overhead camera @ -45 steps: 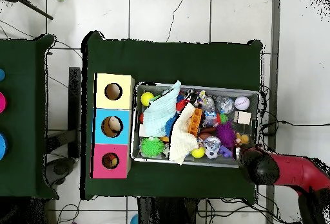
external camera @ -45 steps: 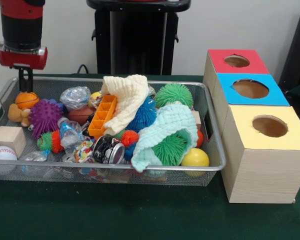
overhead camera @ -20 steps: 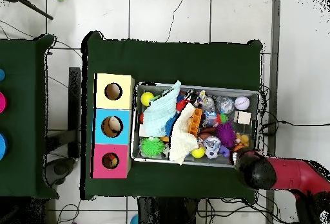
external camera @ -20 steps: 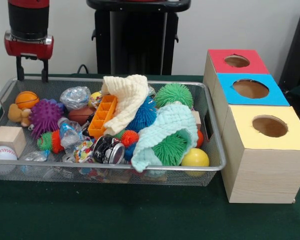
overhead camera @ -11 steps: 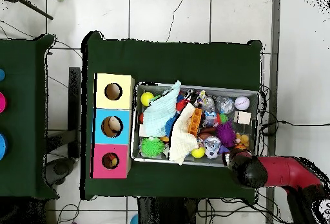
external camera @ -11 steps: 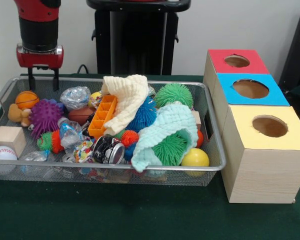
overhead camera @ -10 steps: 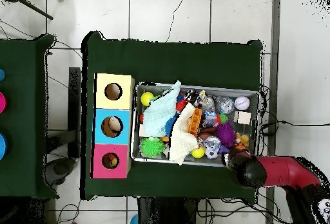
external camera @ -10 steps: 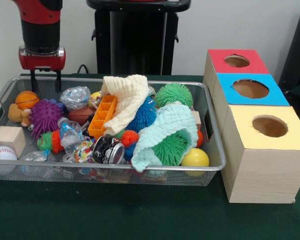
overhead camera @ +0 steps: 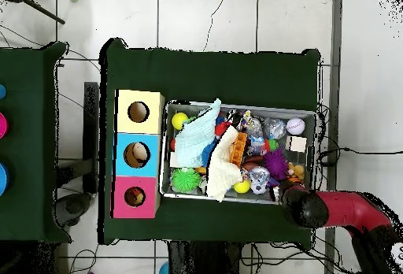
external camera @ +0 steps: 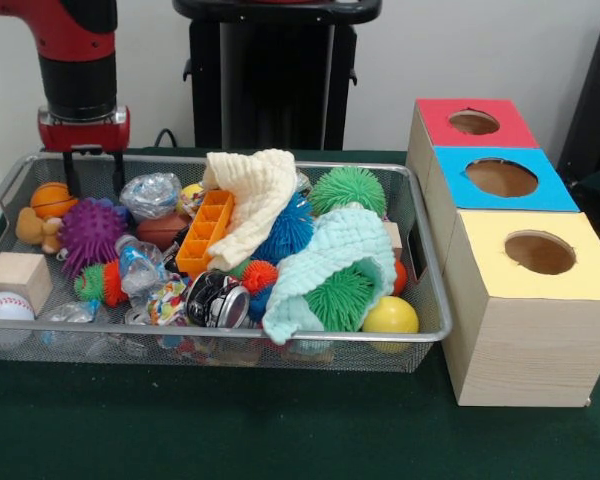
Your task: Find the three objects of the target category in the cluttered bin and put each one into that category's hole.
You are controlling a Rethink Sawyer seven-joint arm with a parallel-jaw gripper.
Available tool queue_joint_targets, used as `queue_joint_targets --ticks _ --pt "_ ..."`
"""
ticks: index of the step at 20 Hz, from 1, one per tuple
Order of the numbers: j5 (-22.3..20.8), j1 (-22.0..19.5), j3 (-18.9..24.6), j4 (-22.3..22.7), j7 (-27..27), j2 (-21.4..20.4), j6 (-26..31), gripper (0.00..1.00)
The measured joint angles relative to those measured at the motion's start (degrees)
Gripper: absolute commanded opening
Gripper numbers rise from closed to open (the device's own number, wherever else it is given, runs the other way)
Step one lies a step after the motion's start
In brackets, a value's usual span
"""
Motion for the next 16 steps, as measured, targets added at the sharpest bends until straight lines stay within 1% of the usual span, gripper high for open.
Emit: queue_joint_targets --ticks 5,10,16 --pt "0.0 -3.5 2.8 -1.4 -0.9 1.0 0.0 1.0" --pt "-0.1 -4.9 4.1 -2.7 -1.1 1.6 0.0 1.0" --pt "-0.6 -5.0 5.0 -3.4 -1.1 1.7 0.0 1.0"
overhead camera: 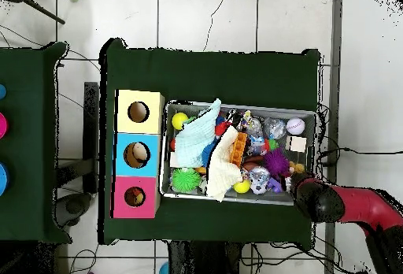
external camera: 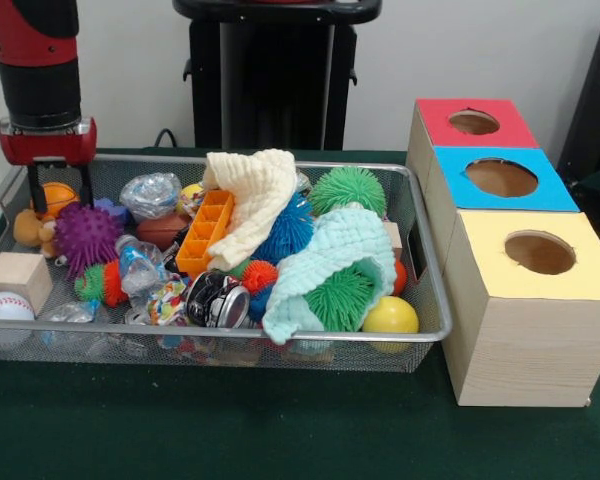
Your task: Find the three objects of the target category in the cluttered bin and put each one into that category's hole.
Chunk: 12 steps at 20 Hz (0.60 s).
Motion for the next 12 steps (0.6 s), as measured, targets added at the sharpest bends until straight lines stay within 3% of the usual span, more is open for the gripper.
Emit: queue_joint_targets --ticks 12 --pt "-6.6 2.4 0.3 -1.1 0.0 1.4 0.0 1.0"
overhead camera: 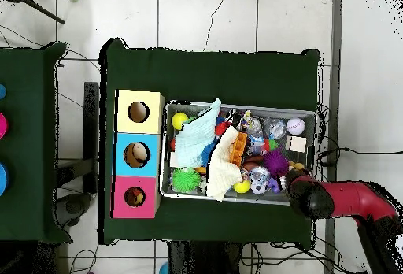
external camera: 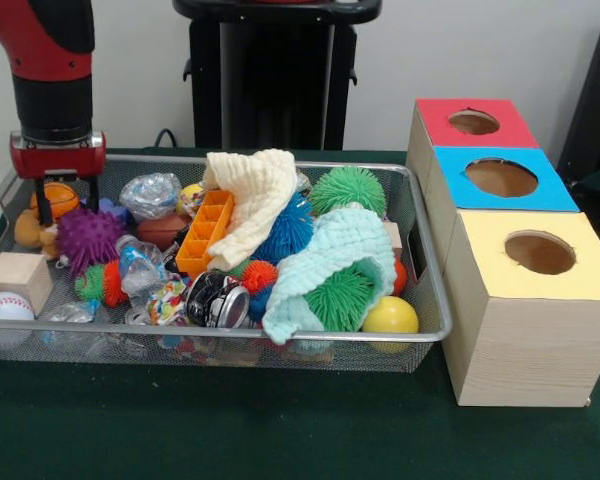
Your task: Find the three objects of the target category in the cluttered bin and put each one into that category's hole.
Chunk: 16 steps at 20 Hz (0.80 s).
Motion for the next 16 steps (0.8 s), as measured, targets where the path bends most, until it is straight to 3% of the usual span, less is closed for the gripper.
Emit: queue_joint_targets --ticks 16 --pt "-2.0 0.0 1.3 -3.5 -1.1 1.8 0.0 1.0"
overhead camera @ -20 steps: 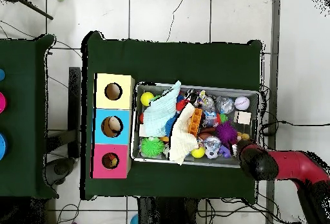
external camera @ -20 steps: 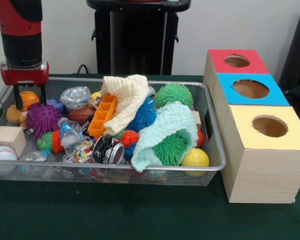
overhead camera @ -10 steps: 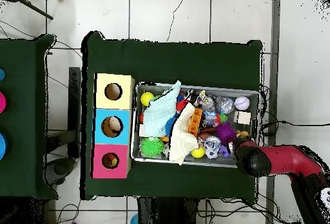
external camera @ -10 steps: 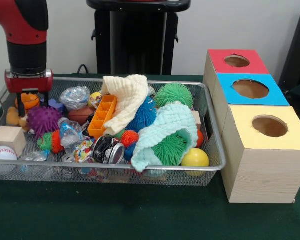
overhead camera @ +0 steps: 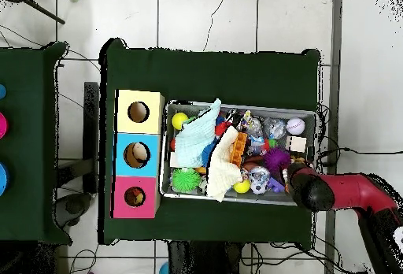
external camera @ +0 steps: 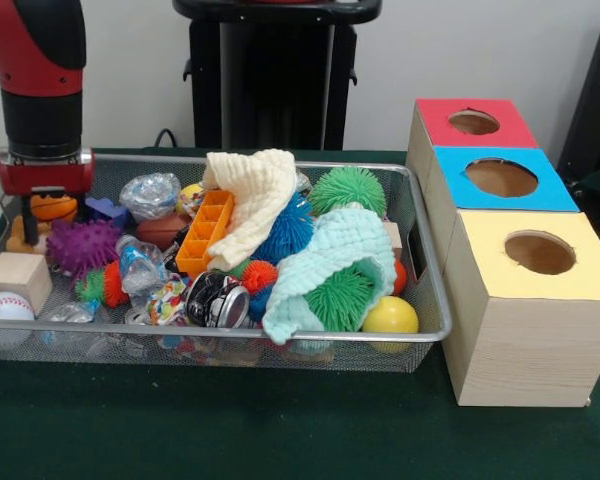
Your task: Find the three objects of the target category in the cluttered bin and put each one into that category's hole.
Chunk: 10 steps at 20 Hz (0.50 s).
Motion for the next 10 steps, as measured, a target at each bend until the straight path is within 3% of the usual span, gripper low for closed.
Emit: queue_joint_targets --ticks 10 --pt "0.0 -1.0 1.5 -1.8 -7.2 1.2 0.0 1.0"
